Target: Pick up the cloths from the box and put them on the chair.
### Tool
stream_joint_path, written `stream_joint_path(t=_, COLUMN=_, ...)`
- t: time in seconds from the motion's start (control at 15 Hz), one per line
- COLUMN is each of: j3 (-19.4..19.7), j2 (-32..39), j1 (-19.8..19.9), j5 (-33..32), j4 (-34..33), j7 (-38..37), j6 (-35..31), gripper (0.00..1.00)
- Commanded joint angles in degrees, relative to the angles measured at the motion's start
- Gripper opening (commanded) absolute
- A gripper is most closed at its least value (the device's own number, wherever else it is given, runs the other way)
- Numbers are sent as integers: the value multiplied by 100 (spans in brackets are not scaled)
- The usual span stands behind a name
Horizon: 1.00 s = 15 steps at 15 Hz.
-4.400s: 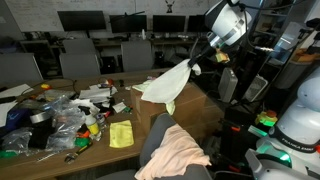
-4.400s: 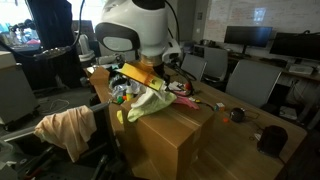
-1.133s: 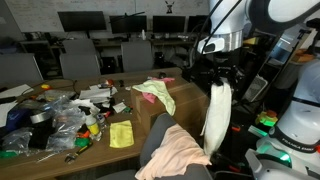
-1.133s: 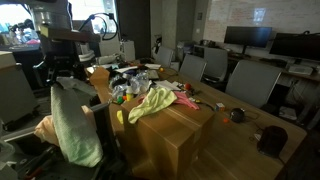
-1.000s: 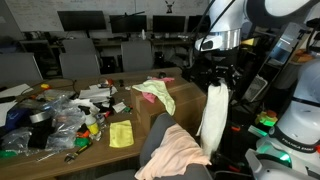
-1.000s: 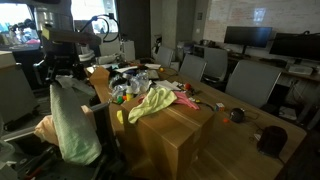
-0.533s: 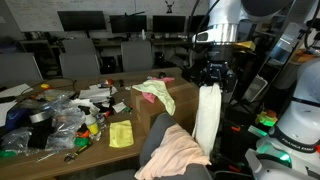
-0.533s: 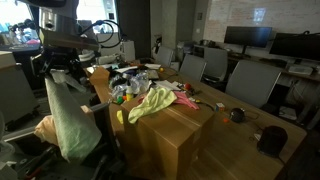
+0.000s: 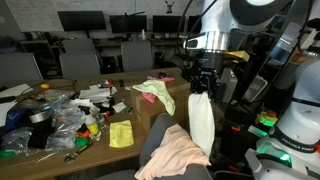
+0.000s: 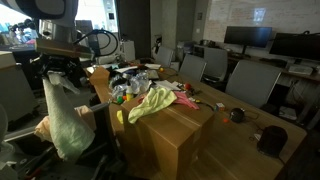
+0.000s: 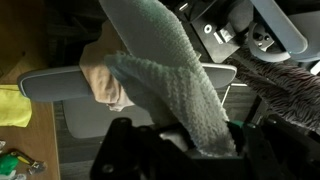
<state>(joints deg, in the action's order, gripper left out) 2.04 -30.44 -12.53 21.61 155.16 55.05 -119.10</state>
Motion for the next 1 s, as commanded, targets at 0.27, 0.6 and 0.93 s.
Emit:
stream_joint_path(t=0.27, j3=-391, j2=1279, j1=-304, j5=680, j4=-445, j7=-1198, j6=-1222, gripper=0)
stream_joint_path(t=0.6, j3=-583, j2=1889, j1=-301, j5=844, j4=-876, j7=-1888, j6=-1707, gripper=0)
stream_joint_path(t=0.93, j3=-795, j2=2419, j1=-232, j5=518, j4=-1123, j7=-2417, j6=-1964, gripper=0)
